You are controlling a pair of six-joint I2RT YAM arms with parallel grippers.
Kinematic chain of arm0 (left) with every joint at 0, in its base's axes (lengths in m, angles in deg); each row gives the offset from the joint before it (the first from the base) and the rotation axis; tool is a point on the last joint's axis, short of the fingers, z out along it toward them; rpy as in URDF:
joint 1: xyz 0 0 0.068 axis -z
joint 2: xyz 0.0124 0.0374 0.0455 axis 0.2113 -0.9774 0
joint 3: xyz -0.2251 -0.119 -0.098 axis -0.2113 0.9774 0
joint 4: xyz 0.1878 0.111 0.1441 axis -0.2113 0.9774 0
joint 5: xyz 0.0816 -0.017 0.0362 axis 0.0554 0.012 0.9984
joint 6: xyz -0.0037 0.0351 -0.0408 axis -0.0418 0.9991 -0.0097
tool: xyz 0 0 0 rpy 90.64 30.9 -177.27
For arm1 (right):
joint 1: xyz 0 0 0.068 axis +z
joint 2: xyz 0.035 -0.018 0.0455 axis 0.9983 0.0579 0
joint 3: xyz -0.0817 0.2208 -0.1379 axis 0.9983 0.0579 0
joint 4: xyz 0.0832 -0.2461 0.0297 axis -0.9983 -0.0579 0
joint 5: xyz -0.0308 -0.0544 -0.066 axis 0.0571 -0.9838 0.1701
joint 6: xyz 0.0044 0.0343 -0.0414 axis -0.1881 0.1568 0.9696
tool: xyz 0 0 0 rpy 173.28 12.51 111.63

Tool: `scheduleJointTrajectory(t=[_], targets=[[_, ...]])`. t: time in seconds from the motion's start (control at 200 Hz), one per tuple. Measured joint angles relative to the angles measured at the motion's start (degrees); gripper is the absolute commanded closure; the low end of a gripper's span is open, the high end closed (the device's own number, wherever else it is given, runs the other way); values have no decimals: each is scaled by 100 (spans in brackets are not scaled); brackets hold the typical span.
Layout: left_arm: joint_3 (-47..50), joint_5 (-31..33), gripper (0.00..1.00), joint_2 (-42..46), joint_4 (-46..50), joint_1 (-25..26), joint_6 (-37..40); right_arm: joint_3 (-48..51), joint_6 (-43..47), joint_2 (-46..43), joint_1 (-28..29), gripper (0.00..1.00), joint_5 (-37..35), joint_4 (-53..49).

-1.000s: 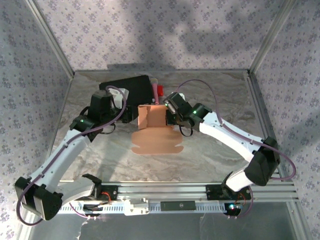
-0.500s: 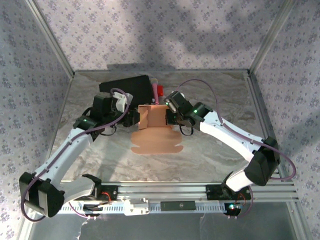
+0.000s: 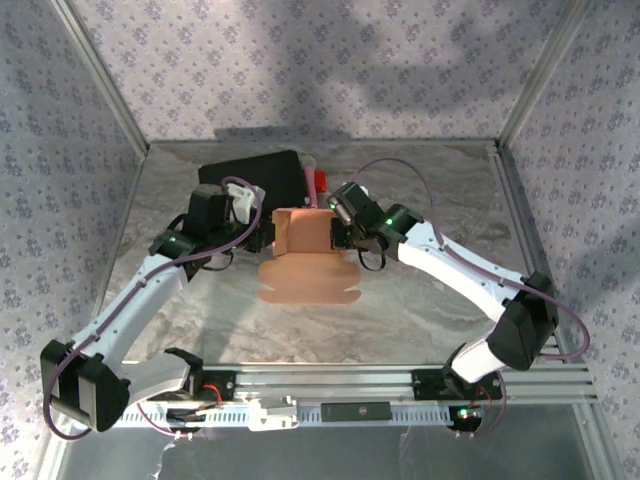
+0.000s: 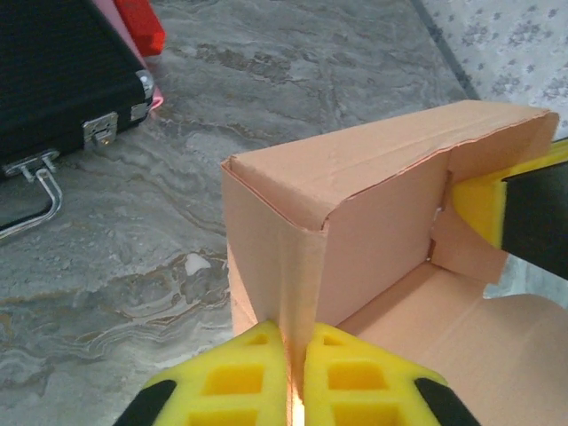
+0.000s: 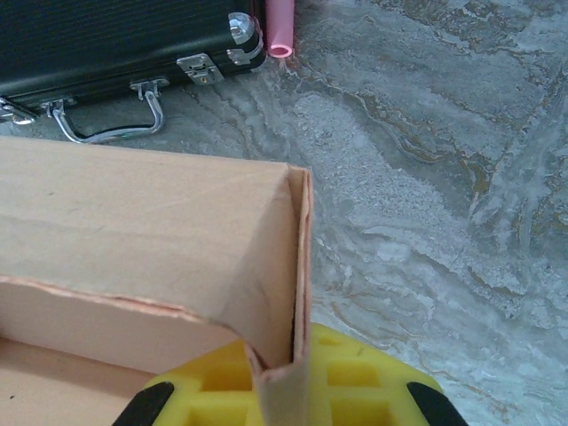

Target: Fold the paper box

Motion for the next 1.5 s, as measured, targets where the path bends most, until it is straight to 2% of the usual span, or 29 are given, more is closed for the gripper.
scheduleJointTrajectory(t=[0.06,0.475,0.52,0.55,0.645,0.805,1.009,1.154,1.229,1.504], targets=[[-4,195,100,-35,22,101,11,-2,0,13,0,100,-33,-28],[-81,2448,100,35,214,1287,2,-74,0,122,55,100,-201,-138],[-81,2527,85,85,214,1329,2,-74,0,122,55,100,-201,-133],[-81,2516,76,120,214,1331,9,-74,0,122,55,100,-197,-129],[-72,2201,60,208,151,1263,17,-87,0,125,55,100,-131,-92],[181,1480,49,494,4,988,13,-96,0,125,37,100,-26,-63],[387,789,51,892,140,542,39,-96,2,122,-24,100,122,7],[616,444,58,1143,181,334,94,-96,2,122,-63,100,177,50],[706,382,62,1163,229,306,114,-96,0,125,-66,100,212,63],[774,315,65,1054,184,306,66,-96,0,122,-66,100,273,83]])
